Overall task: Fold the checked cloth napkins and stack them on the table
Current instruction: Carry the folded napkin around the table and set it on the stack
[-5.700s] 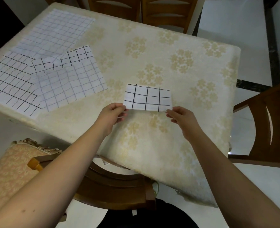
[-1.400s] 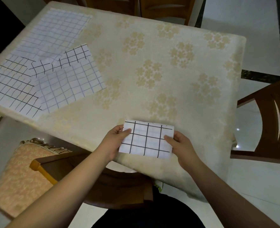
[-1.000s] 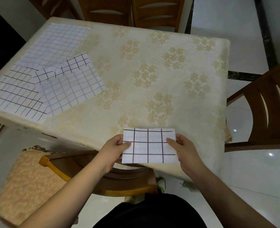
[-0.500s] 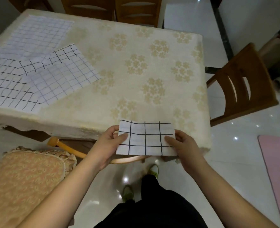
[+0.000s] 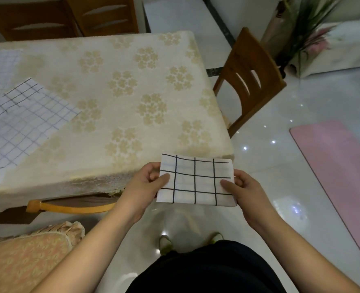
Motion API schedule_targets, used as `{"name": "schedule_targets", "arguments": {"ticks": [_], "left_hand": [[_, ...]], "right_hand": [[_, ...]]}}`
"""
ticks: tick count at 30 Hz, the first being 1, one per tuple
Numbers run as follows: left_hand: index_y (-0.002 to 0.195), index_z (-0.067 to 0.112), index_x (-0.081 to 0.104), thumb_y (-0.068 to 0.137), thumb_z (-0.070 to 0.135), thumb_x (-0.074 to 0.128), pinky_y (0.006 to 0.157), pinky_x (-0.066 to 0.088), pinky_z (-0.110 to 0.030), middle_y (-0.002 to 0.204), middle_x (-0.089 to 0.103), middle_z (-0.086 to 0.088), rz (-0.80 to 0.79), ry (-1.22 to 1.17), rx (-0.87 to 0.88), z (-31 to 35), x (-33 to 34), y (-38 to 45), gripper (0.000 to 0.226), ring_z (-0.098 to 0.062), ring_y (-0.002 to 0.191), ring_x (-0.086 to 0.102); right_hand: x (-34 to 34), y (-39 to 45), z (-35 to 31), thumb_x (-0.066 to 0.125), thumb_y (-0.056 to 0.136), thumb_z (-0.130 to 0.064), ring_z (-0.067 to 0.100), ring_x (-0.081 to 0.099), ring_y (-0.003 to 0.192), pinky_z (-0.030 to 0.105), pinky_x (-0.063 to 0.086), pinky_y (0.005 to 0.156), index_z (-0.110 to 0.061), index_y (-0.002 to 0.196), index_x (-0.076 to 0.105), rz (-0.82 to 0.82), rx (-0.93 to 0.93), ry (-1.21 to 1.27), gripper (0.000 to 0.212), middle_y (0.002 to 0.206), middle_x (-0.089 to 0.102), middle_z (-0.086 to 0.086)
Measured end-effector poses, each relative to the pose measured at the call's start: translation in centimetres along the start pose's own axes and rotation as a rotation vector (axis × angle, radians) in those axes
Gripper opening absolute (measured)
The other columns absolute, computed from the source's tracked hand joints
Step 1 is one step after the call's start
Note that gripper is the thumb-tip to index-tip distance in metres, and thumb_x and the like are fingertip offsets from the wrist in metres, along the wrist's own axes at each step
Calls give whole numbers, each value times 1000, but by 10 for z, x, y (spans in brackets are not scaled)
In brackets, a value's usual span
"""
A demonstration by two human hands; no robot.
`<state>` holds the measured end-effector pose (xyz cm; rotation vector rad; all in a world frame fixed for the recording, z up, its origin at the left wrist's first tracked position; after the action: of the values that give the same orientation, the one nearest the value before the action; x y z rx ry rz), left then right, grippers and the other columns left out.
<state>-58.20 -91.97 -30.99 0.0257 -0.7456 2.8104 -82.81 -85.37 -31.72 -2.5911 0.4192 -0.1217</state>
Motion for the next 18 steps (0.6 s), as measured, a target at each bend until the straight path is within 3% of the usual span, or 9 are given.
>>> {"name": "schedule_targets", "arguments": {"ticks": [2, 4, 11, 13, 18], "left_hand": [[115, 13, 62, 97, 8, 56, 62, 53, -19, 85, 74, -8, -24, 28, -5, 0, 20, 3, 20, -19, 87, 72], [112, 13, 63, 97, 8, 55, 61, 51, -15, 79, 74, -2, -53, 37, -17, -1, 43, 7, 18, -14, 84, 72], [111, 10, 65, 93, 5, 60, 82, 53, -45, 94, 73, -19, -65, 73, -50, -9, 136, 23, 20, -30, 87, 69], [110, 12, 66, 93, 6, 61, 78, 50, -46, 96, 70, -25, -64, 92, -46, -11, 166, 26, 19, -33, 85, 66], [113, 8, 65, 93, 4, 60, 58, 54, -30, 91, 73, -15, -43, 49, -30, -2, 239, 31, 21, -24, 79, 69]], "right_hand": [[-20, -4, 0, 62, 90, -1, 19, 73, 91, 28, 55, 70, -14, 112, 67, 21, -5, 19, 26, 99, 76, 4], [-44, -7, 1, 63, 90, -2, 21, 73, 93, 32, 55, 75, -14, 111, 69, 55, -7, 32, 25, 100, 76, 5], [-148, -8, 1, 67, 88, -6, 21, 73, 92, 37, 57, 79, -18, 108, 69, 150, 1, 67, 24, 97, 76, 2], [-178, -8, -4, 66, 89, -7, 19, 73, 92, 39, 57, 82, -19, 110, 69, 149, -10, 69, 24, 99, 76, 1], [-247, -4, -19, 68, 88, -8, 23, 73, 93, 46, 57, 85, -19, 111, 68, 189, -33, 88, 26, 100, 76, 2]]}}
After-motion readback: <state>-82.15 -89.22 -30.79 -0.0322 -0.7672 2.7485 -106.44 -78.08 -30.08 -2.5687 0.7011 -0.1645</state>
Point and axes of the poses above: each hand's wrist, its own y-axis towards the middle knuckle, its own x-axis out of the palm, z = x × y, the point moved 10 cm from there along y, towards the middle knuckle
